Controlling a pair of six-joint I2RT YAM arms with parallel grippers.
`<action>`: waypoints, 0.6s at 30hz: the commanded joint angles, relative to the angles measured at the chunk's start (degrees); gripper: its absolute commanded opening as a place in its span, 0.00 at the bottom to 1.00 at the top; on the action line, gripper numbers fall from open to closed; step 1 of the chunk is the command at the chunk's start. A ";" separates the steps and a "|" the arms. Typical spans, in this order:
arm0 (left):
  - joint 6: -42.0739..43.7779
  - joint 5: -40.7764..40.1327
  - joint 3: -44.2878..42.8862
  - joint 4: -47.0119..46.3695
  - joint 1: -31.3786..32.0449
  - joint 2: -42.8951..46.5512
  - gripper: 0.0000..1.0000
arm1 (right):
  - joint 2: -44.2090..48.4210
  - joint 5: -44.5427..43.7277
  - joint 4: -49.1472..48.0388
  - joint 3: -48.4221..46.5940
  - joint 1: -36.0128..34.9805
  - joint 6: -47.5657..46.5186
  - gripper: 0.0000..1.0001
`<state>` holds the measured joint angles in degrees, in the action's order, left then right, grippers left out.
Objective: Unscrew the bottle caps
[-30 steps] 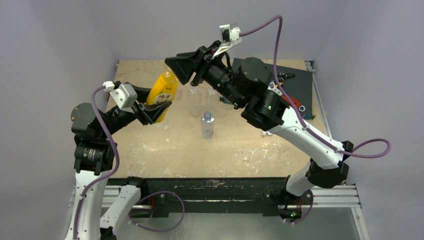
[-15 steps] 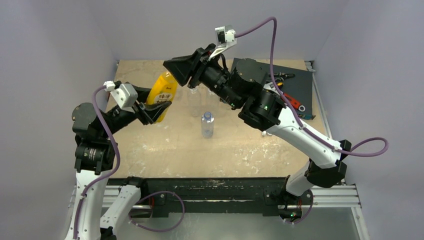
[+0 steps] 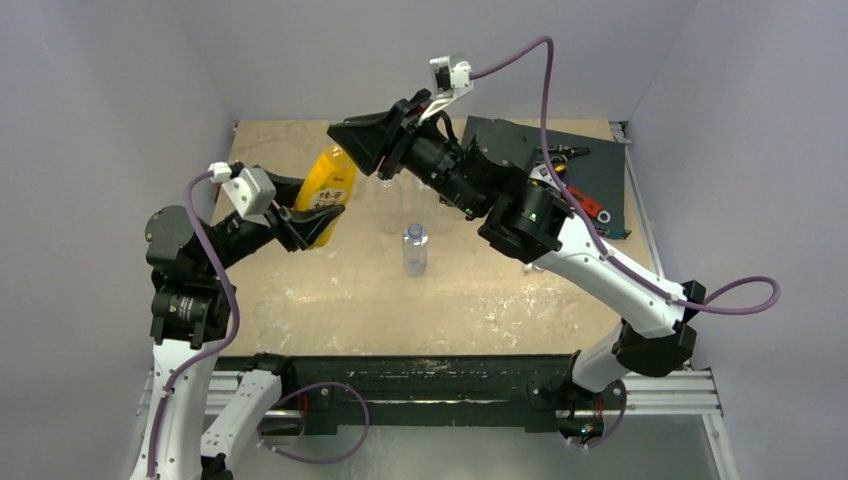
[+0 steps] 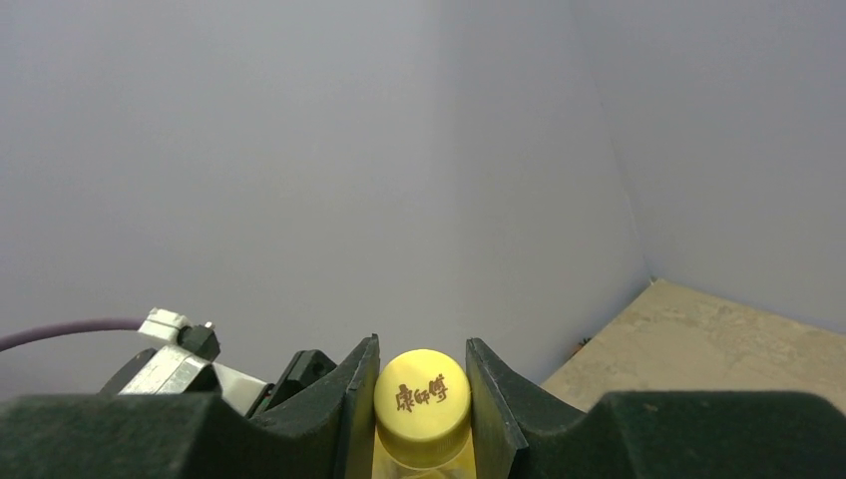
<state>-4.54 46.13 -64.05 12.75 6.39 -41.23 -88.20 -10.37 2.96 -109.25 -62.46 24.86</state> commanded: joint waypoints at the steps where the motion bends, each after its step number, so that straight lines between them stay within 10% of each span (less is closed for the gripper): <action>1: -5.01 6.20 -0.47 -4.18 -0.15 0.29 0.00 | 4.49 12.18 -6.80 0.93 0.08 -2.99 0.00; 18: -24.73 25.64 -4.12 -17.22 -0.15 -2.95 0.00 | 7.17 60.40 -26.70 9.53 4.10 1.92 0.00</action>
<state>-25.47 69.93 -66.15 -3.25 6.46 -43.27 -80.95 33.89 -16.95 -99.29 -57.04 21.85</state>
